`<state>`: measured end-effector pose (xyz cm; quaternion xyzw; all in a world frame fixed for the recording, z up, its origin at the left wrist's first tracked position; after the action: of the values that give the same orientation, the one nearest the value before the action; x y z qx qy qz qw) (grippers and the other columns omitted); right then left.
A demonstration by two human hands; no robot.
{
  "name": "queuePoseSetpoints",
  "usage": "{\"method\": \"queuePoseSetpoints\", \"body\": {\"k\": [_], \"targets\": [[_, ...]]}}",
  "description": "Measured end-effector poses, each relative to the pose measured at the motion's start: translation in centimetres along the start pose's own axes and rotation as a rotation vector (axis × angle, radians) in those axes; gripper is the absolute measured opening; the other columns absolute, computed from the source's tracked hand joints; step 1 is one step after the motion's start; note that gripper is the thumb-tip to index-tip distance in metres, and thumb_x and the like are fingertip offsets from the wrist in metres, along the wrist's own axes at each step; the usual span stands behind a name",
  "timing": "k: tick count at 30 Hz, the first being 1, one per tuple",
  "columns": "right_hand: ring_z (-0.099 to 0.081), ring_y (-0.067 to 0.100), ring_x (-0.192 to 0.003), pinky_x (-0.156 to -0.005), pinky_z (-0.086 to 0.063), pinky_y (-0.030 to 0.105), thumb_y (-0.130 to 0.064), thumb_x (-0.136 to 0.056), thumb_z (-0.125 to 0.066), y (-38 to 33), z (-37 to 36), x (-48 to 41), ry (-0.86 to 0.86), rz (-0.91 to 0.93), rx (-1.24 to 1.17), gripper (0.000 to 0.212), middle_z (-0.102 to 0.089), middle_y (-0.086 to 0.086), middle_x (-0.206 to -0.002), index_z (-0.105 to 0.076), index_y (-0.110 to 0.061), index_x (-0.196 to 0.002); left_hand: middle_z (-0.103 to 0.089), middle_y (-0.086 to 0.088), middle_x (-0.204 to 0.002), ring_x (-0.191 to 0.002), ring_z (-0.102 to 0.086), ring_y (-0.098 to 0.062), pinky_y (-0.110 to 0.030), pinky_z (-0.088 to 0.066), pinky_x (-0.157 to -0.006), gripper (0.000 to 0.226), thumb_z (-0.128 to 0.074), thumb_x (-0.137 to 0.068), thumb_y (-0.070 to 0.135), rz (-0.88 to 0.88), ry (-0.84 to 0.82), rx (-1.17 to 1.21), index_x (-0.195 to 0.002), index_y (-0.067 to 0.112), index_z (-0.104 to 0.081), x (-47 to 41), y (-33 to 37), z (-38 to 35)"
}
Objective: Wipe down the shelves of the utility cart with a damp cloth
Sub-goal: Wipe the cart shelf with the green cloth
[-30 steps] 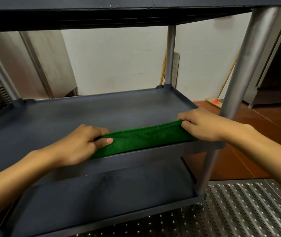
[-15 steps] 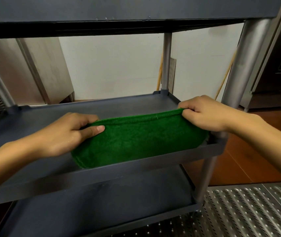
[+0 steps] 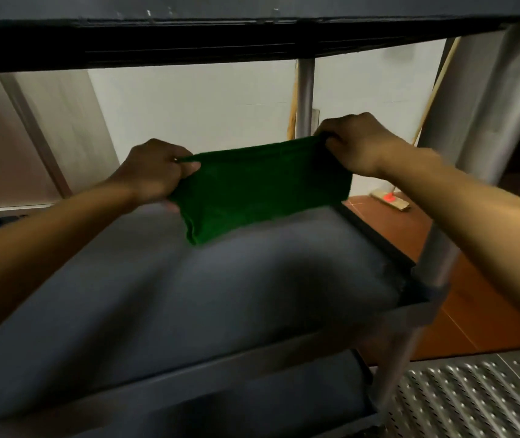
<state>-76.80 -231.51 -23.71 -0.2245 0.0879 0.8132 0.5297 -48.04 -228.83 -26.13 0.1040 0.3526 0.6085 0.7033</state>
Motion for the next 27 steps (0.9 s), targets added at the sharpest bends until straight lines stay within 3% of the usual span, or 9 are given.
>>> {"method": "queuePoseSetpoints", "body": {"k": [2,4,5,7,9,13,16,20,27], "targets": [[-0.053,0.037,-0.113,-0.094,-0.041,0.039,-0.011,-0.098,-0.038,0.6,0.2,-1.8,0.096,0.011,0.097,0.036,-0.063,0.017,-0.121,-0.061,-0.014,-0.125,-0.071,-0.002,-0.108,-0.083,-0.067,-0.015,-0.002,-0.043,-0.065,0.018,-0.057,-0.1,0.028,-0.013,0.07,-0.034,-0.102,0.02,-0.073,-2.7,0.3,-0.2],[-0.054,0.037,-0.113,-0.098,-0.042,0.042,-0.01,-0.097,-0.039,0.8,0.5,-2.7,0.212,0.019,0.15,0.036,-0.065,0.015,-0.119,-0.064,-0.013,-0.122,-0.071,-0.005,-0.119,-0.106,-0.066,-0.024,-0.013,-0.041,-0.087,0.025,-0.056,-0.1,0.026,-0.032,0.157,-0.078,-0.116,0.018,-0.073,-4.7,0.5,-0.5],[-0.056,0.036,-0.112,-0.097,-0.044,0.042,-0.009,-0.096,-0.04,1.2,0.2,-2.8,0.248,-0.001,0.148,0.035,-0.066,0.014,-0.118,-0.065,-0.013,-0.12,-0.072,-0.007,-0.119,-0.111,-0.065,-0.025,-0.016,-0.039,-0.09,0.026,-0.055,-0.1,0.023,-0.059,0.185,-0.089,-0.118,0.018,-0.073,-5.3,0.7,-0.9],[-0.06,0.033,-0.108,-0.095,-0.048,0.04,-0.006,-0.094,-0.042,2.9,-1.8,-2.6,0.217,-0.094,0.112,0.037,-0.067,0.012,-0.117,-0.068,-0.017,-0.118,-0.073,-0.006,-0.118,-0.11,-0.064,-0.022,-0.016,-0.037,-0.089,0.026,-0.054,-0.099,0.018,-0.116,0.165,-0.107,-0.116,0.019,-0.074,-5.8,0.9,-2.9],[-0.06,0.032,-0.109,-0.099,-0.048,0.042,-0.003,-0.093,-0.043,4.9,-5.7,-1.3,0.023,-0.195,0.076,0.041,-0.066,0.011,-0.121,-0.068,-0.021,-0.121,-0.072,-0.005,-0.119,-0.103,-0.062,-0.016,-0.017,-0.037,-0.088,0.026,-0.055,-0.099,0.017,-0.13,0.051,-0.141,-0.115,0.02,-0.075,-5.4,0.1,-6.3],[-0.054,0.032,-0.117,-0.104,-0.042,0.041,-0.003,-0.091,-0.047,5.9,-12.8,2.9,-0.345,-0.168,0.147,0.046,-0.06,0.011,-0.131,-0.064,-0.026,-0.128,-0.072,-0.013,-0.117,-0.106,-0.064,-0.03,-0.024,-0.042,-0.089,0.025,-0.055,-0.1,0.016,-0.158,-0.221,-0.285,-0.117,0.015,-0.073,-2.5,-2.3,-13.8],[-0.055,0.032,-0.113,-0.101,-0.044,0.042,-0.006,-0.09,-0.048,6.4,-14.1,4.6,-0.375,-0.183,0.168,0.048,-0.061,0.01,-0.127,-0.063,-0.031,-0.128,-0.072,-0.012,-0.107,-0.099,-0.064,-0.033,-0.033,-0.047,-0.084,0.023,-0.053,-0.101,0.016,-0.192,-0.316,-0.301,-0.112,0.011,-0.072,-0.4,-3.3,-16.3],[-0.055,0.032,-0.111,-0.099,-0.047,0.043,-0.005,-0.089,-0.05,6.7,-14.3,5.5,-0.381,-0.234,0.183,0.047,-0.059,0.011,-0.125,-0.063,-0.029,-0.127,-0.069,-0.007,-0.097,-0.093,-0.062,-0.029,-0.033,-0.047,-0.08,0.02,-0.053,-0.102,0.024,-0.154,-0.319,-0.286,-0.103,0.015,-0.071,0.3,-4.2,-15.9],[-0.057,0.034,-0.107,-0.096,-0.049,0.044,-0.003,-0.09,-0.05,5.4,-13.2,7.8,-0.406,-0.263,0.209,0.043,-0.058,0.014,-0.122,-0.064,-0.022,-0.126,-0.071,-0.009,-0.104,-0.094,-0.062,-0.026,-0.036,-0.05,-0.088,0.018,-0.054,-0.102,0.025,-0.117,-0.4,-0.306,-0.103,0.021,-0.072,2.3,-4.3,-16.4]]}}
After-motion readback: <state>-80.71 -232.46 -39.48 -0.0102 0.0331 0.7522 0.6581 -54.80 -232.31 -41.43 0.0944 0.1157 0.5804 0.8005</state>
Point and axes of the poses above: each hand's wrist, its own x-axis away from the middle knuckle, its own z-axis out of the back of the hand, y = z × x, the point moved 10 cm from there along -x, towards the middle knuckle
